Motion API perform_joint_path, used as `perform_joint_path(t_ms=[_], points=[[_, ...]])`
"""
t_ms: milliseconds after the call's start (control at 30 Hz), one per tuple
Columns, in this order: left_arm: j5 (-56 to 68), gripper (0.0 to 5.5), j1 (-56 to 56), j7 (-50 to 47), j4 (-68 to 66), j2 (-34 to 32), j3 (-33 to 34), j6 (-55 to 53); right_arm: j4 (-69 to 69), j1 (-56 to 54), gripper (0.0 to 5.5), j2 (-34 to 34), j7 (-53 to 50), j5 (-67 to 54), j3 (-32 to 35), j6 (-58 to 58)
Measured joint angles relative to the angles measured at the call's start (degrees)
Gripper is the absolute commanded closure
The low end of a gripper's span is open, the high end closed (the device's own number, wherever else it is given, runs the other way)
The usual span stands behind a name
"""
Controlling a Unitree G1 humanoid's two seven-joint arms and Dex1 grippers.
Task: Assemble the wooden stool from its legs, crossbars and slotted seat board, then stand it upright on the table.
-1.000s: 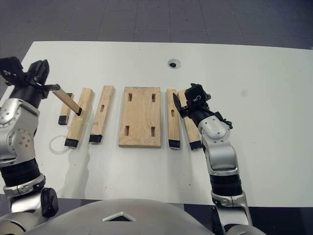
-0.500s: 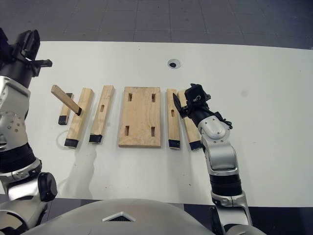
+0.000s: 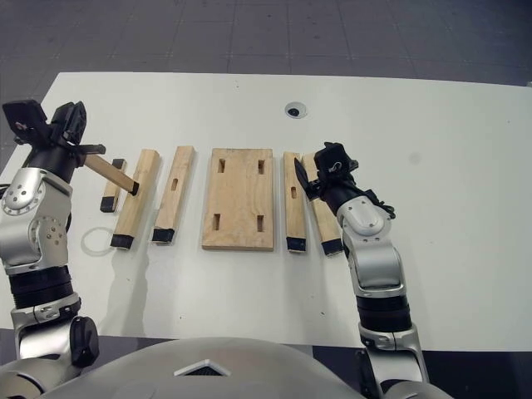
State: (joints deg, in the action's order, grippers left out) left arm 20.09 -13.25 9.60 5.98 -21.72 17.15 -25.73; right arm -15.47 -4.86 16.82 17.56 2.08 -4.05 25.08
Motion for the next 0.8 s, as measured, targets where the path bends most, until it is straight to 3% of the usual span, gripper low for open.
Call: perform_joint_path(t_ms=[200, 433, 500, 667, 800], points=[[1.9, 4.71, -4.1, -0.3, 5.1, -0.8, 1.1, -5.0, 0.4, -0.1, 2.07, 0.0, 0.0, 0.0, 0.0, 0.0], [2.9, 4.71, -8.9, -0.2, 14.8, -7.2, 5.5, -9.0, 0.4, -0.2, 2.07, 0.0, 0.0, 0.0, 0.0, 0.0], [3.5, 4.71, -5.7, 0.2, 18.2, -7.3, 7.6, -8.7, 0.4, -0.3, 2.07, -0.1, 0.0, 0.0, 0.0, 0.0], [6.4, 4.06, 16.6, 3.4, 30.5, -0.2, 15.5, -1.0, 0.3, -0.1, 2.07, 0.3, 0.1, 0.0, 0.5, 0.0], [8.5, 3.43, 30.2, 8.7, 34.8, 3.8, 15.1, 3.4, 0.3, 0.2, 2.07, 1.1, 0.2, 0.0, 0.7, 0.0]])
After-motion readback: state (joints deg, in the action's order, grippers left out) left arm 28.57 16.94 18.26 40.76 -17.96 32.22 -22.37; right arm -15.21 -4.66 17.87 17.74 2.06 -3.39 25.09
